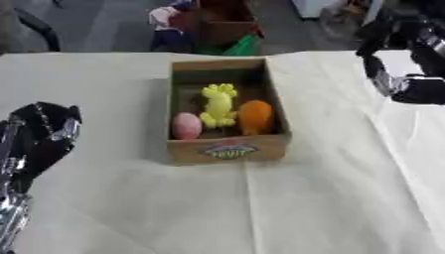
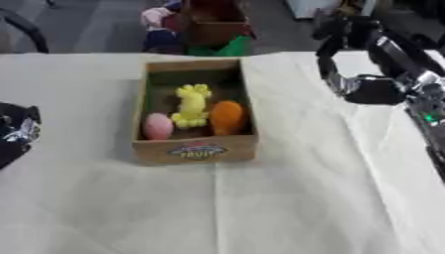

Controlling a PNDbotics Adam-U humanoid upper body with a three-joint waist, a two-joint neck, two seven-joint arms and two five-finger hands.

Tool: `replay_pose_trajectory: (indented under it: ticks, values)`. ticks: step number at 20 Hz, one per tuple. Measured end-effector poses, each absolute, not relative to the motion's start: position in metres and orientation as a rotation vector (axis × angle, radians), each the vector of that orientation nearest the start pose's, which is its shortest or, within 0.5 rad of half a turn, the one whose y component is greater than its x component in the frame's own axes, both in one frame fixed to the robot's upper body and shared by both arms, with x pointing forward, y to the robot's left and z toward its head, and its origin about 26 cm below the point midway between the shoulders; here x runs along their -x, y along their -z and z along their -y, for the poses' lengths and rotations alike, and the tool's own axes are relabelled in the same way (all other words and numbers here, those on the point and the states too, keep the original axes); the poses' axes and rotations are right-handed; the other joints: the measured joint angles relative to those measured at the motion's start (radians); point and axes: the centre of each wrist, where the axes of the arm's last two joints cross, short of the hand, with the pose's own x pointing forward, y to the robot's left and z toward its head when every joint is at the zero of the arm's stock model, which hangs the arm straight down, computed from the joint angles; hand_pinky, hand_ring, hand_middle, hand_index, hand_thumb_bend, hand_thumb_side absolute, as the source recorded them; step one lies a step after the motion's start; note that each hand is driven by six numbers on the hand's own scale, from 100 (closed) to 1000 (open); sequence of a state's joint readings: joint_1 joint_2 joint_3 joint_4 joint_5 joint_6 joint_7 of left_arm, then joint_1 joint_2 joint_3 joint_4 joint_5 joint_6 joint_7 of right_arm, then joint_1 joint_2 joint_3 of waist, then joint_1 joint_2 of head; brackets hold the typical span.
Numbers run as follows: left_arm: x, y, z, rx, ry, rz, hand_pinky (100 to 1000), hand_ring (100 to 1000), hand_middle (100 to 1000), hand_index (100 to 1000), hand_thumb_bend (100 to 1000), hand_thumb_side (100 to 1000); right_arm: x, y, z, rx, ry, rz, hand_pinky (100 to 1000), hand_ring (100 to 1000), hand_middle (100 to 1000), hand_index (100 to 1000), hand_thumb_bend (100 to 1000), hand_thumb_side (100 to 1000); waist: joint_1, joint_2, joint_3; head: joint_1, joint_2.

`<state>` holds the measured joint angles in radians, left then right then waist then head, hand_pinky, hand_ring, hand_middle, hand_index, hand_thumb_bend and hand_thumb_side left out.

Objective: Pick up objects on the table and place them in the box.

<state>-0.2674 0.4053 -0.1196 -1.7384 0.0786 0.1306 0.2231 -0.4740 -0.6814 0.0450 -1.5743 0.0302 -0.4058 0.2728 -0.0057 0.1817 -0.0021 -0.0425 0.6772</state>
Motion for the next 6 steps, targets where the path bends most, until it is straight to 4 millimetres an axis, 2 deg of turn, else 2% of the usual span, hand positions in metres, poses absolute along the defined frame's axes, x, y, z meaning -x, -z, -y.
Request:
replay_pose_trajectory:
  ticks: [4,6]
  values:
    - [-0.327,-0.125,-0.271,-0.284,0.221,1.855,514,460,407,537,188,220,-0.351,-0.182,0.367,0.324,-1.061,2.126,677,710,810,855,100,281,0.003,-0.001,0.003,0.000,0.001]
    - [-0.327,-0.125,-0.272,-0.284,0.221,1.853,513,459,406,537,188,220,-0.346,-0.178,0.371,0.326,-1.058,2.119,676,715,810,863,100,246,0.003,-0.004,0.003,-0.001,0.005]
